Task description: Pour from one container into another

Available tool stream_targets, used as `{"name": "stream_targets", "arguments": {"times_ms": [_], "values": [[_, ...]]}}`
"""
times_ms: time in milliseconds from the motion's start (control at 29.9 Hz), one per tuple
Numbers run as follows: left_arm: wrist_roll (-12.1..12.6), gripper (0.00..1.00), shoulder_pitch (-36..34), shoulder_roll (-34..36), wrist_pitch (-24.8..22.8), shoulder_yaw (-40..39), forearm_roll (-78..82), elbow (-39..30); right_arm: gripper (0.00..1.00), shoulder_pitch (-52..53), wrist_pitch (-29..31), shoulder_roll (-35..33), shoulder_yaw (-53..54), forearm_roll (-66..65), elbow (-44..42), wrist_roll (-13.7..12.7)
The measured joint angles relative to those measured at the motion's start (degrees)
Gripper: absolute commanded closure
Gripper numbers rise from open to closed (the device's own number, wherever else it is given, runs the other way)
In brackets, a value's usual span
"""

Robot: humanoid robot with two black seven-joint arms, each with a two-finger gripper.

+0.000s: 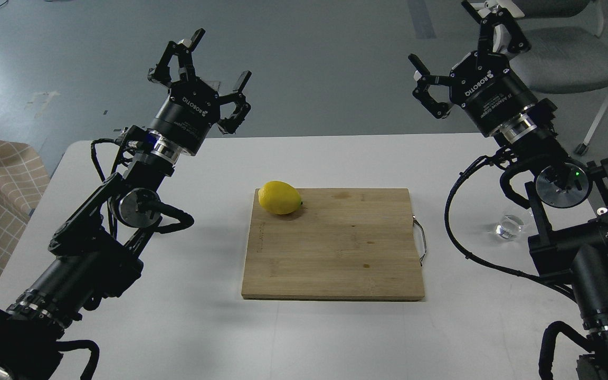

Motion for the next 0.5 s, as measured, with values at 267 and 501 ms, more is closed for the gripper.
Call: {"name": "stream_targets", "arguments": {"times_ms": [267, 501], "values": [[-0.37, 0.02, 0.01, 0.19, 0.0, 0.17, 0.03, 0.08, 0.0, 0.1, 0.0, 0.0, 0.02, 0.0, -0.03, 0.0], [-0.17, 0.02, 0.04, 0.35, 0.0, 0.1, 0.01, 0.09, 0.0, 0.18, 0.0, 0.0, 0.02, 0.02, -0.03, 0.0]]}}
